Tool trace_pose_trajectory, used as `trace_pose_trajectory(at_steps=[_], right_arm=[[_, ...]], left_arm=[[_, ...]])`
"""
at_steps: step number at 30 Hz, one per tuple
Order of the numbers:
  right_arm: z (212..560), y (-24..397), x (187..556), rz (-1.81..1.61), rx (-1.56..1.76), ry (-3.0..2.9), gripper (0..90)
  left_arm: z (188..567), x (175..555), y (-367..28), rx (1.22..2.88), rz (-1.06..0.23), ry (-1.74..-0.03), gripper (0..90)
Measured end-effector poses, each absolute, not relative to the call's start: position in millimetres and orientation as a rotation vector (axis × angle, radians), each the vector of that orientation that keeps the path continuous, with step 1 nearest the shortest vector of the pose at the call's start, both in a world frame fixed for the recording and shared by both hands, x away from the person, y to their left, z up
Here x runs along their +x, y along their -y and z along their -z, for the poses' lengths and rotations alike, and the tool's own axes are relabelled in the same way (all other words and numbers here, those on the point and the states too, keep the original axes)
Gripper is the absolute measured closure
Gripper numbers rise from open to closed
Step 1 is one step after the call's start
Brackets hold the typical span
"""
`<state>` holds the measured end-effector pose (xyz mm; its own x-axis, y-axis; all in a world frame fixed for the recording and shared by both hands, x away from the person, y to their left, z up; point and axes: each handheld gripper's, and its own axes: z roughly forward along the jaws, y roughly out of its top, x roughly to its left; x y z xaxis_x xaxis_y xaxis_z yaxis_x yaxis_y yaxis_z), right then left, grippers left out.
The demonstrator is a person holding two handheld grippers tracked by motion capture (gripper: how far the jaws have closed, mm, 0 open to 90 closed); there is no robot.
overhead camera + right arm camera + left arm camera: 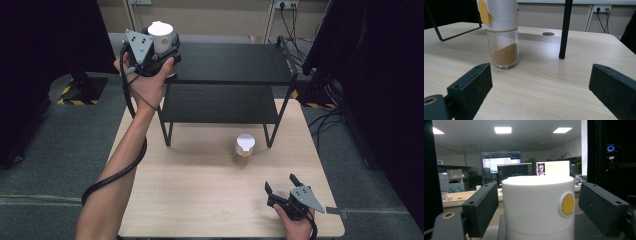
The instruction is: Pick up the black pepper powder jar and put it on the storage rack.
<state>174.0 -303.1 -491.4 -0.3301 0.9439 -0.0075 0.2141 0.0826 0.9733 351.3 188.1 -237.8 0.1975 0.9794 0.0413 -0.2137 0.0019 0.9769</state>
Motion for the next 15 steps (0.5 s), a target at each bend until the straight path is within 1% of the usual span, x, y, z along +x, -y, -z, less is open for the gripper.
trace_pose_trajectory(at_steps=[4, 8, 11, 15], right_arm=[[491, 303, 174, -1.3, 1.164, -1.651, 5.1], [491, 304, 175, -1.297, 1.159, -1.66, 5.1], [491, 303, 175, -1.297, 1.159, -1.659, 5.1], [491, 303, 175, -1.298, 1.16, -1.658, 5.1]], left_arm=[[239, 343, -189, 1.151, -1.172, -0.893, 14.6], [248, 331, -194, 1.142, -1.174, -0.852, 14.5], [255, 322, -197, 1.143, -1.138, -0.838, 14.5], [266, 314, -198, 1.148, -1.133, -0.819, 14.6]])
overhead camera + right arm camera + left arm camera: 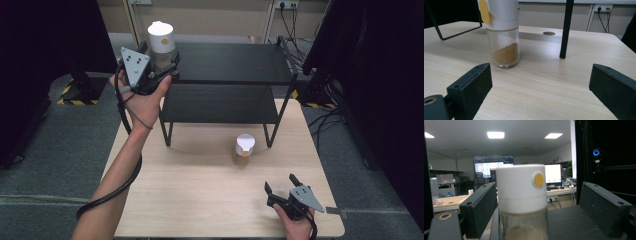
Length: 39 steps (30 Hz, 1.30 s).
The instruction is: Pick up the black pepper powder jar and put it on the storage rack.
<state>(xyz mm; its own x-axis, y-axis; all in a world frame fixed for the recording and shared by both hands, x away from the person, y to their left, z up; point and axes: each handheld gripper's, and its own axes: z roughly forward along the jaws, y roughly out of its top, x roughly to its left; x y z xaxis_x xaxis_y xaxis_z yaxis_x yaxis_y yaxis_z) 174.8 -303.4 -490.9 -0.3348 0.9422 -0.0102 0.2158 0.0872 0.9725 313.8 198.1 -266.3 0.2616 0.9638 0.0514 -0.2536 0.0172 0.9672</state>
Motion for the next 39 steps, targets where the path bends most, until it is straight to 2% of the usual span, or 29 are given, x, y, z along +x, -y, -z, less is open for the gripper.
trace_pose_trajectory(at_steps=[23, 39], right_arm=[[490, 303, 175, -1.293, 1.161, -1.66, 5.0], [491, 303, 175, -1.294, 1.158, -1.66, 5.0]], left_arm=[[321, 277, -205, 1.191, -1.085, -0.765, 14.5], [364, 269, -206, 1.224, -1.025, -0.778, 14.3]])
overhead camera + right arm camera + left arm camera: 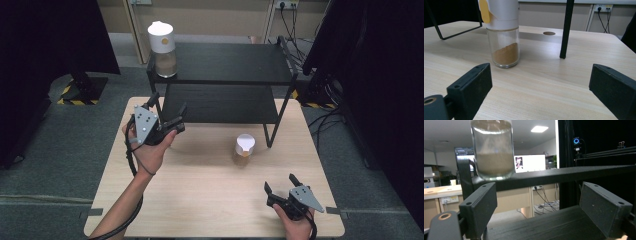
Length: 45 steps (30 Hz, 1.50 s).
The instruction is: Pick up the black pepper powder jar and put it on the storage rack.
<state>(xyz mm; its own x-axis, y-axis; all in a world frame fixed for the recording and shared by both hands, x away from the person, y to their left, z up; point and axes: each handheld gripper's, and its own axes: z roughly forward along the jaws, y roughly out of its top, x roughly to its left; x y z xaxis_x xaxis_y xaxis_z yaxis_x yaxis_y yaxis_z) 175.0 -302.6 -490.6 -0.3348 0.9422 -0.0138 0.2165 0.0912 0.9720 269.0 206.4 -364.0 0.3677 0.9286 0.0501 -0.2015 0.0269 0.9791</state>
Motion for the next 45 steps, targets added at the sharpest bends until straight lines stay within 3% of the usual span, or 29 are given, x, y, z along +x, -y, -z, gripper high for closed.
trace_pose_trajectory(at_steps=[45], right_arm=[[491, 302, 175, -1.292, 1.155, -1.661, 5.0]], left_arm=[[441, 257, -204, 1.335, -0.914, -0.874, 14.0]])
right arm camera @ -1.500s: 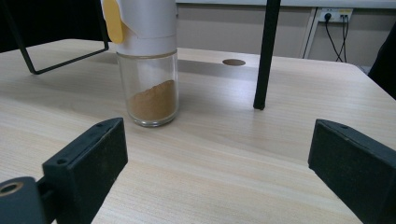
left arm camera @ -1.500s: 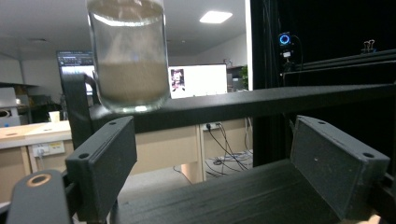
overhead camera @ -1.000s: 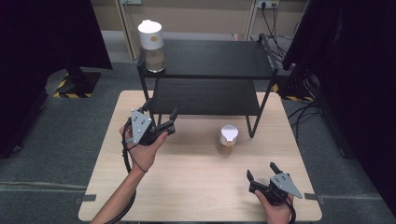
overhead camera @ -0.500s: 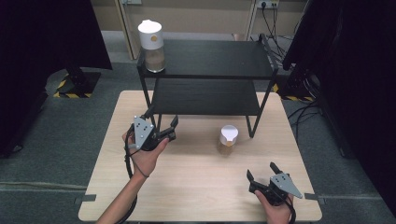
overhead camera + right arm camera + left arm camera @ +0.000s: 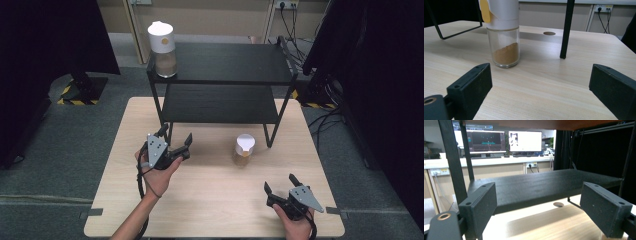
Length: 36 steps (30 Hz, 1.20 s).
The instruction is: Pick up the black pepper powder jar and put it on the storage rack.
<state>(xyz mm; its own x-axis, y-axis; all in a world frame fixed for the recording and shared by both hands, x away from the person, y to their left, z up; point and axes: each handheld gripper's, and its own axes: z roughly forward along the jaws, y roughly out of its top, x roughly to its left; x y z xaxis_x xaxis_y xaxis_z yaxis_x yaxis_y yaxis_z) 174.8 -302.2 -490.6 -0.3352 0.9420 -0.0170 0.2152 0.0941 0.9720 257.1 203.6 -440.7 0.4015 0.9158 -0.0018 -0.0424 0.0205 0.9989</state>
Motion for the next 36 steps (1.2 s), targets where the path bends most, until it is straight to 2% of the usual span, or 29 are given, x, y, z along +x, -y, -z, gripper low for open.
trace_pose_trajectory(at_steps=[27, 36], right_arm=[[491, 303, 175, -1.297, 1.154, -1.661, 5.0], [491, 304, 175, -1.299, 1.149, -1.665, 4.9]], left_arm=[[505, 250, -207, 1.421, -0.856, -1.0, 13.0], [513, 249, -205, 1.469, -0.856, -1.011, 12.4]])
